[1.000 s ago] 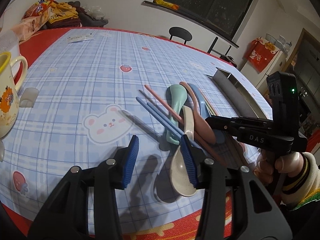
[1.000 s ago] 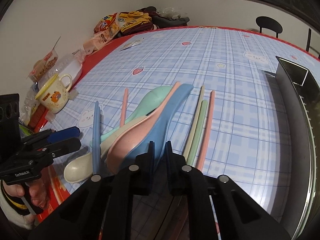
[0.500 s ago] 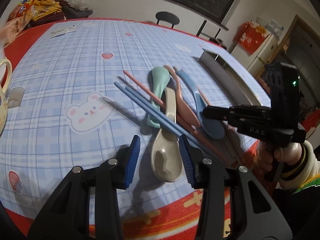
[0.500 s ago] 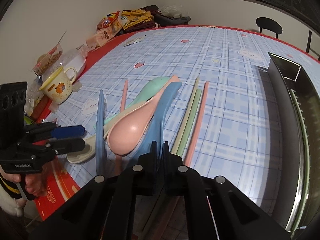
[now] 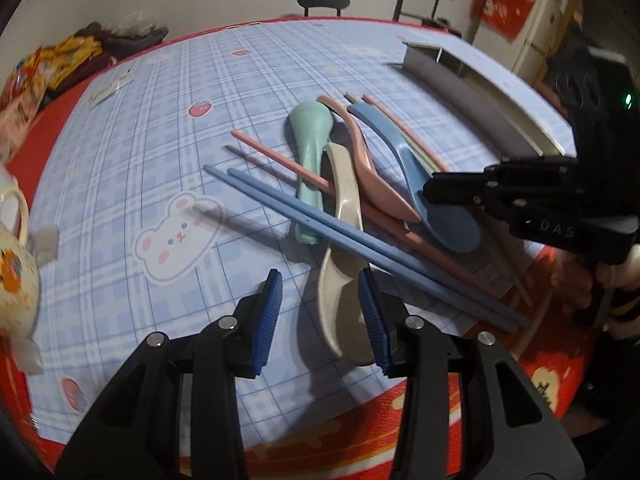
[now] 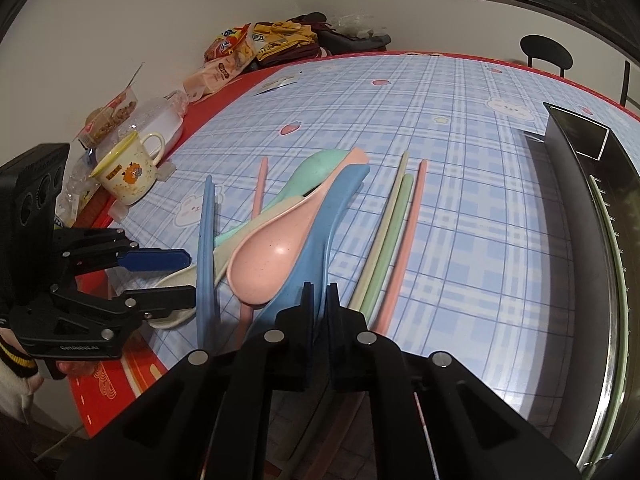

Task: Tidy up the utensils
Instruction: 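Close the left tool on the beige spoon handle while the right tool holds the blue spoon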

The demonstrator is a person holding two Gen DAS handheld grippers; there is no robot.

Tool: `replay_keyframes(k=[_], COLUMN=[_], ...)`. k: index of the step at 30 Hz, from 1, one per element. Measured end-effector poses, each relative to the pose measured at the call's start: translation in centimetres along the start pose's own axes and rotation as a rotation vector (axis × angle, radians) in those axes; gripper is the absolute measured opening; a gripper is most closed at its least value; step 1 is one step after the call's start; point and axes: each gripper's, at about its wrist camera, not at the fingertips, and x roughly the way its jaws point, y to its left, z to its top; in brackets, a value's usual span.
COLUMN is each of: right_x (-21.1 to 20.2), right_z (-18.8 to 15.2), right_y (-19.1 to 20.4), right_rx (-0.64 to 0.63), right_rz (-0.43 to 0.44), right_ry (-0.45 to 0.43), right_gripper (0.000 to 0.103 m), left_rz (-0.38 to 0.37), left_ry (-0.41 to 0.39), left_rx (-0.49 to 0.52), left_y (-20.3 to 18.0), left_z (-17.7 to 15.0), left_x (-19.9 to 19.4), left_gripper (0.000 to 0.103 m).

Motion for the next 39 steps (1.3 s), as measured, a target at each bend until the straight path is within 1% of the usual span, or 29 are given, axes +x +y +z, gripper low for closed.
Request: replay_keyframes(k=[2,5,7,10,14,27,30,32,33,39], right_x=[0.0,-0.1,-0.1,-0.1,0.0,0.3,0.3,0.3,0.3,0.3], right_z=[0.0,0.0,0.0,0.0,0.0,0.1,0.1,0.1,0.1,0.2], right_y=[0.0,-0.2,-0.2,-0.3,-0.3,-0.9,-0.9,-0.9,-0.9,-0.8], right_rx=[0.001,0.008,0.01,0.012,0.013,0.046,0.043,0.041,0.041,0.04], right_rz=[0.006,0.014,0.017,0.022,0.027,0.063,0.061,0.059,0.059,0.058], right_ry=[-0.001,0.0,0.0,0.001,0.002,0.009,0.009,0.009,0.009,0.01], right_gripper=[0.007,0.007,0.007,0.007,0.007,0.007,0.007,0.007,0.007,0.007], left_rz=[0.017,0.022,0.027,0.027,0.026,0.019,0.015,0.009,0.003,-0.004], left_ry=[0.004,0.012,0.014,0.016,0.02,-0.012,-0.025,-0.035,-0.04,-0.066], left_rx=[0.021,0.016,0.013,0.013,0.011,0.017,0.017,0.014,0.01,-0.009], left_y=[-0.2,-0.2,-0.4,-0.8,-1.0,-1.3,-1.5,-1.6,-1.7,-1.6], left_z=[0.2,0.3,0.2,0.0,0.1,-0.1,-0.2,-0.3,-0.4,-0.8], left_x=[0.2,0.3,0.2,0.1,0.2,0.2,0.1,0.1,0.1,0.0], left_gripper=[0.044,0.044,0.042,0.037,0.036,0.035,0.032,0.026,0.025,0.025])
